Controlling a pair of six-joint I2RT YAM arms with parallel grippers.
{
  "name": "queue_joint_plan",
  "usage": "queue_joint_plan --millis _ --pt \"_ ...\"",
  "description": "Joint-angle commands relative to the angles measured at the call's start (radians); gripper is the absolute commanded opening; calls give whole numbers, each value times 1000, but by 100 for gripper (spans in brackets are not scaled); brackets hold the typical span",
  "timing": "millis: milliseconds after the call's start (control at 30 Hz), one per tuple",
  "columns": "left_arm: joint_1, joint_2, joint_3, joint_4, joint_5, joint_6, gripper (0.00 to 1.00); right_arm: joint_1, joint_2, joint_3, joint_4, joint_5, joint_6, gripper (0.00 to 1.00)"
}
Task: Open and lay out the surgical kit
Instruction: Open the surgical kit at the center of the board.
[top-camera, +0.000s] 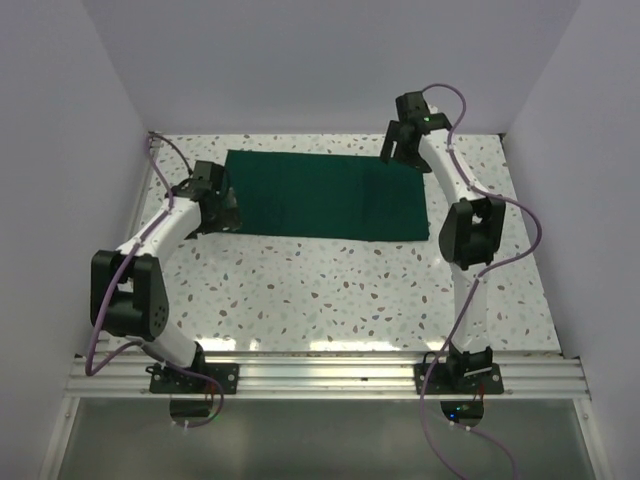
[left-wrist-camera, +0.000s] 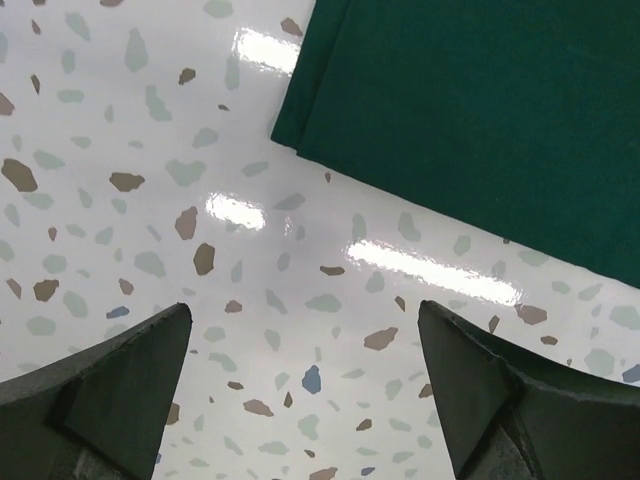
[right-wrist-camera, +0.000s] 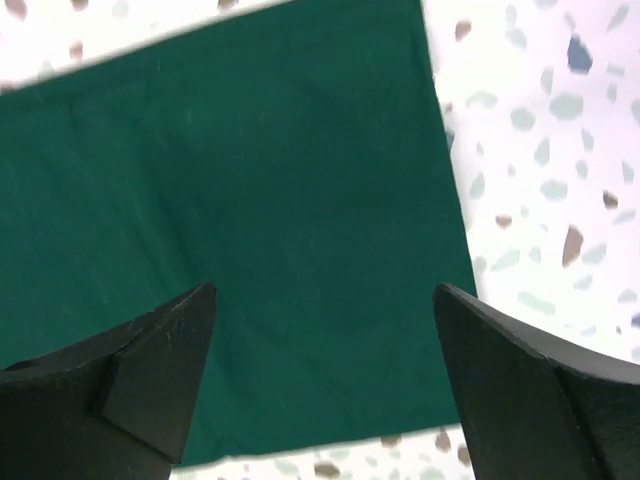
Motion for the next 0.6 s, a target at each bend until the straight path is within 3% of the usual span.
queue_joint_plan --millis 0,133,467,567 --pt "-2 -66 -20 8 60 -35 99 -56 98 167 25 12 26 92" --pt "-2 -101 -32 -15 66 -38 98 -98 177 221 63 -9 33 81" --pt "-4 -138 -51 -72 67 -88 96 -153 312 299 100 6 33 69" --pt "-4 -154 -74 -76 70 -105 96 -159 338 311 105 -6 33 61"
